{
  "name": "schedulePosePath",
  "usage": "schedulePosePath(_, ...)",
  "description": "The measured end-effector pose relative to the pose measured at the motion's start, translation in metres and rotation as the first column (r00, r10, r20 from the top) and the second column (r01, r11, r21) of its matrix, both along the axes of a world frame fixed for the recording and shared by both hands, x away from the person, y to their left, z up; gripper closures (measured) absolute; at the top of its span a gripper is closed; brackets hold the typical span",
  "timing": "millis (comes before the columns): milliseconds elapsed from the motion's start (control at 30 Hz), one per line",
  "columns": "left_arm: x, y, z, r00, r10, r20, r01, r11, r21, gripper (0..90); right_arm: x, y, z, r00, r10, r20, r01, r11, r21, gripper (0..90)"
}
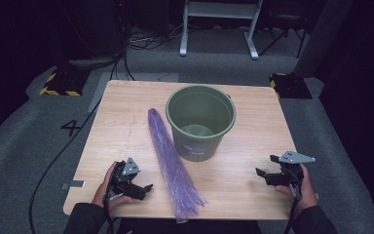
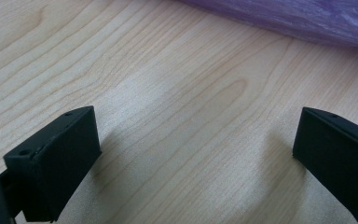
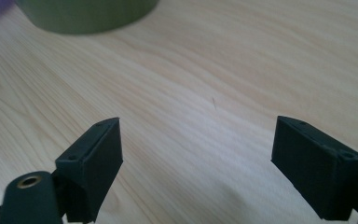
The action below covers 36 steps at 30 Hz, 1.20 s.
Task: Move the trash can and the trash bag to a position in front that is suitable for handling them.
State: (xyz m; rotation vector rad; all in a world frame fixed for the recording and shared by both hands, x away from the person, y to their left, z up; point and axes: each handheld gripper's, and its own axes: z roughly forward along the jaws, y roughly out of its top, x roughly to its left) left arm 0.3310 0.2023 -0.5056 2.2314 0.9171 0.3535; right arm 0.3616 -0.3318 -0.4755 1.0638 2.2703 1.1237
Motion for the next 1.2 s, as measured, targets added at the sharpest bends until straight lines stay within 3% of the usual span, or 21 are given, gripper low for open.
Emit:
schedulePosePath(333, 0.0, 0.0, 0.0, 1.0, 0.0, -0.002, 0.0, 1.0, 0.001, 0.1, 0.01, 0.026, 0.025, 0.9948, 0.092, 0.044, -0.093, 0.9955, 0.017, 18.7)
schedulePosePath(633, 0.0, 0.0, 0.0, 1.0, 0.0, -0.001, 0.0, 1.0, 0.001, 0.1, 0.014, 0.054, 0.043, 0.9796, 0.18, 0.09, -0.183, 0.9825, 0.033, 17.9)
schedulePosePath(1000, 0.0, 0.0, 0.0, 1.0, 0.0, -0.001, 0.0, 1.0, 0.001, 0.1, 0.019, 0.078, 0.084, 0.9626, 0.215, 0.164, -0.221, 0.975, 0.021, 20.2)
schedulePosePath(1200, 0.0, 0.0, 0.0, 1.0, 0.0, -0.001, 0.0, 1.0, 0.001, 0.1, 0.022, 0.083, 0.097, 0.9528, 0.23, 0.198, -0.24, 0.9705, 0.025, 19.6)
